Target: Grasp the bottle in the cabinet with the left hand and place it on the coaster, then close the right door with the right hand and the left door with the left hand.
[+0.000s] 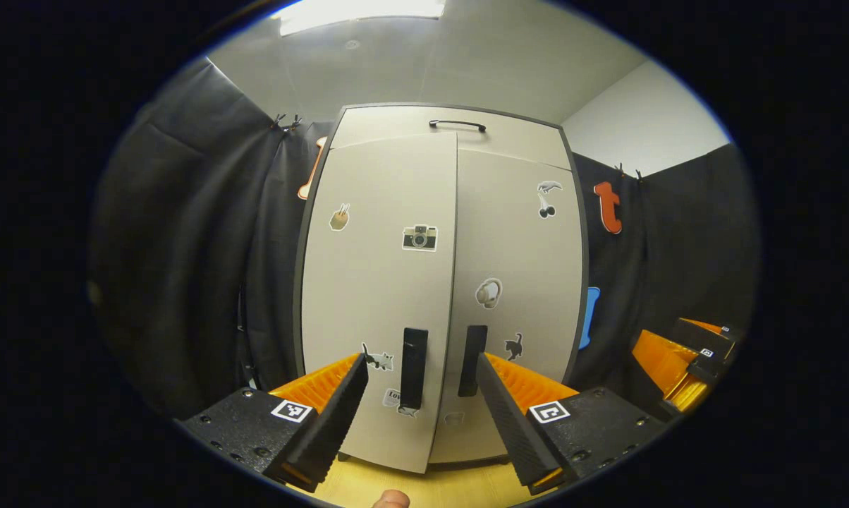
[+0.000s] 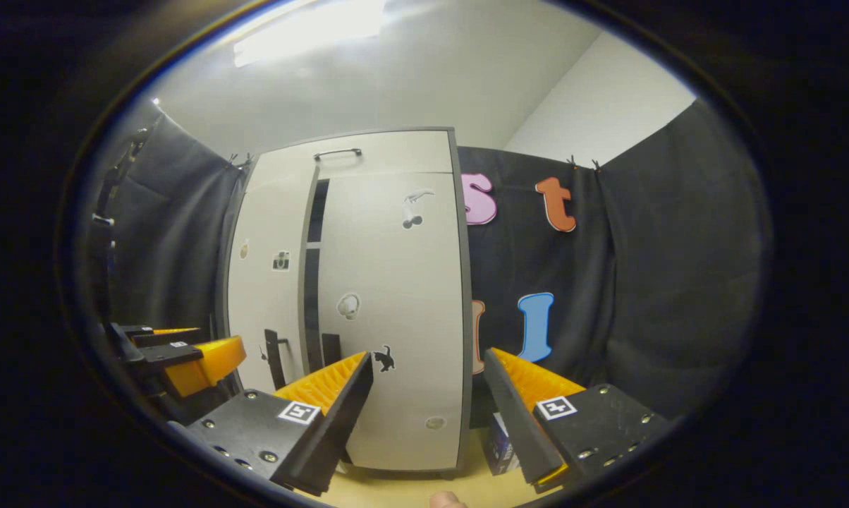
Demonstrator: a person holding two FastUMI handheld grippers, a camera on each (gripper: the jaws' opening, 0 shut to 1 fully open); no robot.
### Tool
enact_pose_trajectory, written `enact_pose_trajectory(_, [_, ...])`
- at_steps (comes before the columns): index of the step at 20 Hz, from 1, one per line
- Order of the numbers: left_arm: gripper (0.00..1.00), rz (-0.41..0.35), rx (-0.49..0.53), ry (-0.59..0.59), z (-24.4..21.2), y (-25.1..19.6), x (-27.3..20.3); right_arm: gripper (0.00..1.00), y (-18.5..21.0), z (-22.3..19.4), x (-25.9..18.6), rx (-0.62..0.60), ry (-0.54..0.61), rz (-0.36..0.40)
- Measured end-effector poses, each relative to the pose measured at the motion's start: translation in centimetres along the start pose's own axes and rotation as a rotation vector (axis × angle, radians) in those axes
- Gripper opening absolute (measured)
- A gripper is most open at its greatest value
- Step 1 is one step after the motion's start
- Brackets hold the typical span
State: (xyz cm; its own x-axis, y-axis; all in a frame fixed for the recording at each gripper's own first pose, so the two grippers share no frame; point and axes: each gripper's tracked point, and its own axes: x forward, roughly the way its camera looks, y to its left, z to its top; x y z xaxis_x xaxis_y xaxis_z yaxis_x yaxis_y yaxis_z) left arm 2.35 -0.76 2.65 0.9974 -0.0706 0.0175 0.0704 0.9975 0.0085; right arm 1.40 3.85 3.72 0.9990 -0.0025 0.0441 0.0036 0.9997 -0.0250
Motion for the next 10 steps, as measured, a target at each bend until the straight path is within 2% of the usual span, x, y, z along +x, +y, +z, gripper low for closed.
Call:
enact_pose_trajectory(6, [0.96, 0.016, -0.001, 0.007, -0.37, 0.27, 0.34, 0.92, -0.42, -0.20, 0.34, -0.005, 0.002, 0.004])
enact_pose_trajectory(7, [0.96, 0.019, 0.000, 0.007, -0.39, 0.28, 0.34, 0.95, -0.45, -0.17, 0.34, -0.006, 0.001, 0.006])
enact_pose_trajectory(8, [0.96, 0.020, 0.002, 0.008, -0.41, 0.26, 0.34, 0.92, -0.46, -0.18, 0.44, -0.006, 0.000, 0.008])
enact_pose_trajectory(10, [0.96, 0.023, 0.004, 0.009, -0.46, 0.23, 0.45, 0.92, -0.56, -0.11, 0.47, -0.007, -0.004, 0.012])
